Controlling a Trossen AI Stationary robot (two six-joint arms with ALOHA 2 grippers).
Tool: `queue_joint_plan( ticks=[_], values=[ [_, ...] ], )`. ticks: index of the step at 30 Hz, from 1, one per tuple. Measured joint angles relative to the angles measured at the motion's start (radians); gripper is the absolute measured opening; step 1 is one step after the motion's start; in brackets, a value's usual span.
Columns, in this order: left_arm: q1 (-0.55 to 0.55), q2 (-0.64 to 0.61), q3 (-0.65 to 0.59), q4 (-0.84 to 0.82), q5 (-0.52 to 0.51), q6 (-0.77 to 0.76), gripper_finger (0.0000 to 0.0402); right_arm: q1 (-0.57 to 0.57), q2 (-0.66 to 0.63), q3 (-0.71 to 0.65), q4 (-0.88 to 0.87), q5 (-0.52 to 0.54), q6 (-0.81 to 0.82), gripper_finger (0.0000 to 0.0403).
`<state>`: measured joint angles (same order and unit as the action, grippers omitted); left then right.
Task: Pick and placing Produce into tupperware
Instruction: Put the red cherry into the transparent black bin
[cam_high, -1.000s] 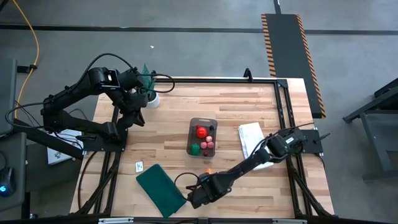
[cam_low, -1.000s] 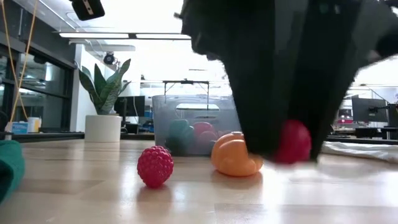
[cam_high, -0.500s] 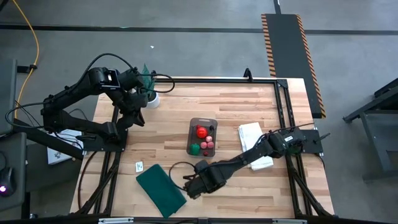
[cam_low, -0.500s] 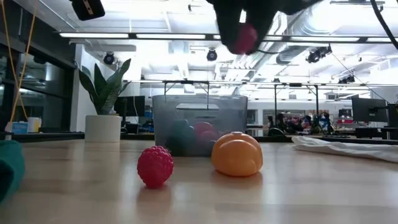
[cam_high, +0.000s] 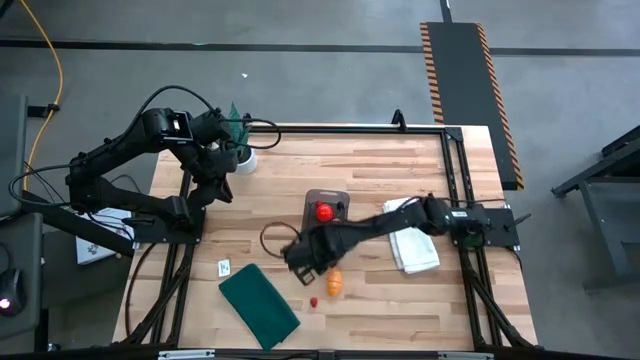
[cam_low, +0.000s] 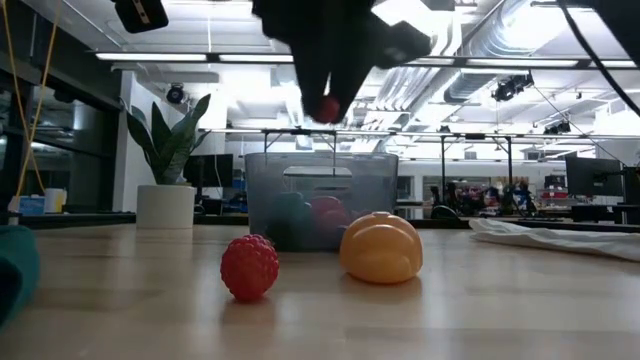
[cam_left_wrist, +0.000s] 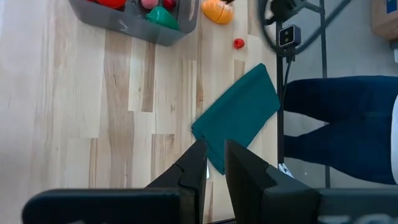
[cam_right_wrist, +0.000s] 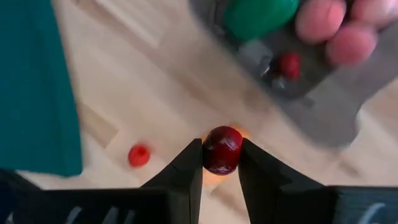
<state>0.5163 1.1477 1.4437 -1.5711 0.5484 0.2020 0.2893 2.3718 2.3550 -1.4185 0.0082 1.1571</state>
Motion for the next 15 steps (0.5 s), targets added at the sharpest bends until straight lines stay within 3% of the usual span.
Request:
queue_joint_plan(
  ticks=[15],
  values=[
    [0.0,0.0,0.0,0.0,-0.003,-0.025,0.0046,-0.199,0.0,0.0,-0.034,-0.018,-0.398,0.0074]
  ],
)
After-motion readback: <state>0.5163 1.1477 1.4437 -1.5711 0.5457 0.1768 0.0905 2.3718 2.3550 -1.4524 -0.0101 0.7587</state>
